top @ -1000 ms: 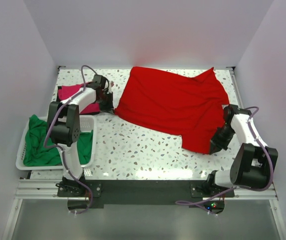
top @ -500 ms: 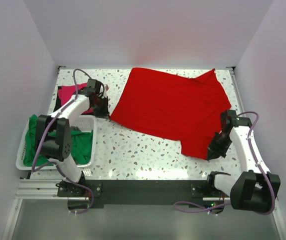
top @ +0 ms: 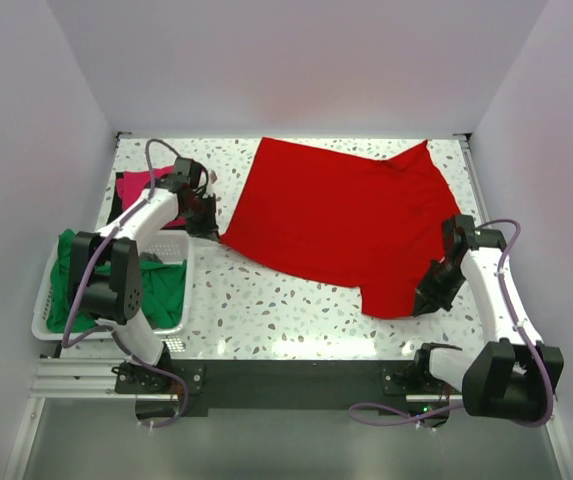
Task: Fold and stack the t-shirts
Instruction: Fold the tshirt
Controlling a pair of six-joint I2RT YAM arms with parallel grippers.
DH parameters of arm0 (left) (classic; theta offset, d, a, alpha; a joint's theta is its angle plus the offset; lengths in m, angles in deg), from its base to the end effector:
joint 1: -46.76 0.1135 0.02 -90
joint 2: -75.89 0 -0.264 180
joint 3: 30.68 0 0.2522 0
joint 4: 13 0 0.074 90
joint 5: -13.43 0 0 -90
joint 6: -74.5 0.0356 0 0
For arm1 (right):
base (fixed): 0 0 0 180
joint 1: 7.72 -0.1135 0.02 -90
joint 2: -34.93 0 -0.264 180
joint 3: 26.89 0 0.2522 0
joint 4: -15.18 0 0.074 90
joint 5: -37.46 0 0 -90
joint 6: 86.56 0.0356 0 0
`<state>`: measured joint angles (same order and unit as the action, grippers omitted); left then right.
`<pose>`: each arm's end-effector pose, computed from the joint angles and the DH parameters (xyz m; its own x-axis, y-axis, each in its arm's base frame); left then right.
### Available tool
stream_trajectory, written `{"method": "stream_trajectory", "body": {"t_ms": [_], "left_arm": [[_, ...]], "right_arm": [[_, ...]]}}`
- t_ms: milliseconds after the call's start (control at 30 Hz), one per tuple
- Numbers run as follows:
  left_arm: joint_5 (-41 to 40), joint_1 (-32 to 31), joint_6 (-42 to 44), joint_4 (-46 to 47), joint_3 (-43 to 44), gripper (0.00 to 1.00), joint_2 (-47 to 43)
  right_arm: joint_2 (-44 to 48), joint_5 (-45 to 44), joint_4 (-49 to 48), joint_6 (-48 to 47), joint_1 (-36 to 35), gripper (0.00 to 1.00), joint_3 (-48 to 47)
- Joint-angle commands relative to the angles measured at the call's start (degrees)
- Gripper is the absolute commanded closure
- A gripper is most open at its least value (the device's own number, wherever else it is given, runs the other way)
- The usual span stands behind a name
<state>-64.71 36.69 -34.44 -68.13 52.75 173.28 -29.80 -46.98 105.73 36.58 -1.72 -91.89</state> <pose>0.3311 -0.0662 0.2128 -0.9489 -0.1541 -0.2753 -0.0684 0.9523 -0.2974 0.1585 -0.0132 0.2440 -0.7756 0.6286 0.0571 0.6312 0.7716 0.0785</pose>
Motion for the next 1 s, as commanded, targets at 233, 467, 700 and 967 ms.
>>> {"method": "stream_trajectory", "body": {"t_ms": [233,467,700,967], "left_arm": [[6.25,0.66,-1.63,0.67,19.08,1.0,11.41],[8.44,0.66,-1.63,-0.82,32.18,1.0,20.38],[8.53,0.66,-0.75,-4.86,45.01,1.0,28.47],[9.06,0.66,-0.92,-5.22,52.67,1.0,34.36]], "right_arm": [[-11.81,-0.99,-6.65,1.92,0.5,1.0,-12.47],[-20.96,-2.75,-9.29,-0.27,2.44,1.0,-22.31],[-30.09,-3.37,-9.82,-2.03,4.81,1.0,-32.33],[-40.19,-3.1,-9.38,-3.7,8.06,1.0,-44.02]]}}
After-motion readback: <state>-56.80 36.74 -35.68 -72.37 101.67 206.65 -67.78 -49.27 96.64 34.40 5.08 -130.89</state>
